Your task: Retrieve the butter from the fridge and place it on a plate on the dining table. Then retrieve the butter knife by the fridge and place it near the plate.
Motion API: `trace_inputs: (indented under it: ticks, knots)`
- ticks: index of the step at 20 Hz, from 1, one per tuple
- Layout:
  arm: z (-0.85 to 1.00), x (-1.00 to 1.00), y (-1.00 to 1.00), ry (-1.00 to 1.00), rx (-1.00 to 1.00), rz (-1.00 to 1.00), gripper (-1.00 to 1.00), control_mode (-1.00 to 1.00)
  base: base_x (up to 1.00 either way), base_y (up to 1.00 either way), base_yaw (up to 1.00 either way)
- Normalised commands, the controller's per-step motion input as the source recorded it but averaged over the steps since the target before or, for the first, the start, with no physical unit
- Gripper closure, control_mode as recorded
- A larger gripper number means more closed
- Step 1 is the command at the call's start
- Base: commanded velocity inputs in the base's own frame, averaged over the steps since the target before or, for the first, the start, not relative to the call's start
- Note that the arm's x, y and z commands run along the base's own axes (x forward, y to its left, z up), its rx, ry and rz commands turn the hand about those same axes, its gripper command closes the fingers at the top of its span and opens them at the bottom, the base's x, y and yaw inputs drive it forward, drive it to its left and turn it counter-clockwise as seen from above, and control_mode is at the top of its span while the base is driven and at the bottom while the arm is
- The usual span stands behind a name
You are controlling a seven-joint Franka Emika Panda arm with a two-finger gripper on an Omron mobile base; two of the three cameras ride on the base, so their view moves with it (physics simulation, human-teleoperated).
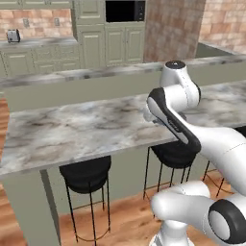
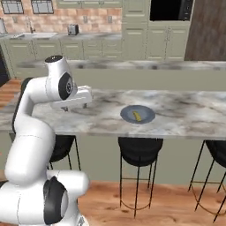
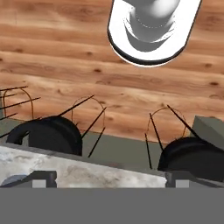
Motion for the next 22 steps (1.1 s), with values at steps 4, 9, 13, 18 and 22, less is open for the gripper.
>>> trace_inputs:
  ticks: [4, 9, 13, 18, 22]
  knots:
    - [0.0, 0.0, 0.0, 0.0, 0.0, 0.0, -1.0, 1.0, -0.85, 1.0, -0.01]
    - [0.0, 0.0, 0.0, 0.0, 0.0, 0.0, -1.0, 1.0, -0.5, 1.0, -0.08]
    - [0.0, 0.0, 0.0, 0.0, 0.0, 0.0, -1.0, 1.0, -0.15, 1.0, -0.16]
    - [0.0, 0.0, 0.0, 0.0, 0.0, 0.0, -1.0, 1.0, -0.01, 1.0, -0.2]
    - [0.0, 0.0, 0.0, 0.0, 0.0, 0.0, -1.0, 1.0, 0.0, 1.0, -0.2]
